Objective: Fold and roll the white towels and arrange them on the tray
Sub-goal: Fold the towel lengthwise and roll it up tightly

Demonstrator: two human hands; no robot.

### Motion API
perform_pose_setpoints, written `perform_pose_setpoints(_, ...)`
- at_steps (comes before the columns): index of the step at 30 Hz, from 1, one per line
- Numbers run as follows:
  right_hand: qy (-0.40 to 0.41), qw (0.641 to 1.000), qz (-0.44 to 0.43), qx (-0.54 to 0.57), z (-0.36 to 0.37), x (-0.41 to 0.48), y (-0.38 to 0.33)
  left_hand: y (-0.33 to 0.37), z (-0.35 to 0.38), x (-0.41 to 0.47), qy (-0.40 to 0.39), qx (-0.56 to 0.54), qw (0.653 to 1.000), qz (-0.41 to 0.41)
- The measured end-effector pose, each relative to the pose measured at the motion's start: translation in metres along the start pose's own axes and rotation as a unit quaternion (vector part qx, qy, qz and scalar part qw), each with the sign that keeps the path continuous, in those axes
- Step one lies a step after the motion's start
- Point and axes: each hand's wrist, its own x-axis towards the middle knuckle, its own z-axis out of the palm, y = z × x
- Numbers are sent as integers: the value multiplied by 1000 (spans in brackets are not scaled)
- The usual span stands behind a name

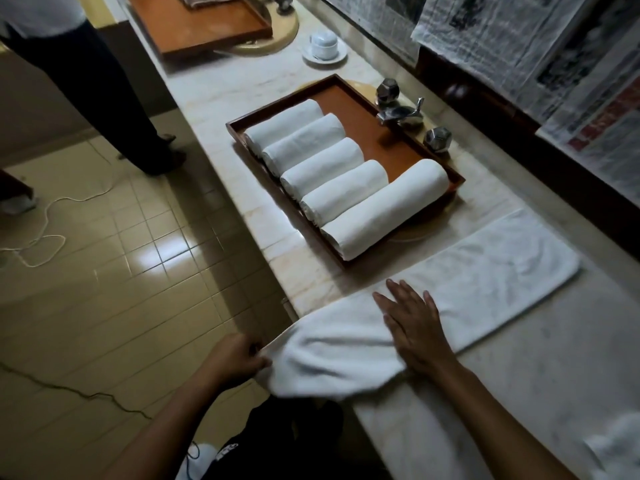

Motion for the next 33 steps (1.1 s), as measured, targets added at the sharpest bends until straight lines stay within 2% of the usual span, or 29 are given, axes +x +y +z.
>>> perform_pose_setpoints(1, 14, 1000, 2, 24, -3, 3, -1, 3, 1, 0, 16, 28, 999, 6)
perform_pose_setpoints(3, 73, 996, 11, 54, -9, 7, -2, 13, 2, 0, 103, 32, 994, 30)
perform_pose_setpoints(5, 132, 990, 30, 39, -17, 8, 2, 42, -1, 4, 179, 13, 981, 76)
perform_pose_setpoints(7, 143, 989, 46, 15, -21, 7, 11, 83, -3, 10, 214, -9, 967, 137)
perform_pose_setpoints(12, 102, 987, 124, -16, -30, 7, 46, 179, 25, 29, 182, 31, 933, 308)
perform_pose_setpoints(15, 86, 987, 132, -34, -41, 18, 55, 212, 39, 55, 141, 100, 917, 359)
perform_pose_setpoints(18, 33, 989, 130, -69, -39, 22, 65, 210, 50, 83, 106, 146, 899, 400)
perform_pose_setpoints(23, 25, 970, 197, -143, -61, 36, 122, 194, 53, 91, 85, 155, 885, 431)
perform_pose_setpoints(28, 43, 943, 305, -122, -95, 72, 193, 200, 52, 94, 98, 155, 873, 452)
perform_pose_setpoints(33, 44, 932, 344, -109, -108, 92, 227, 202, 56, 99, 98, 160, 873, 450)
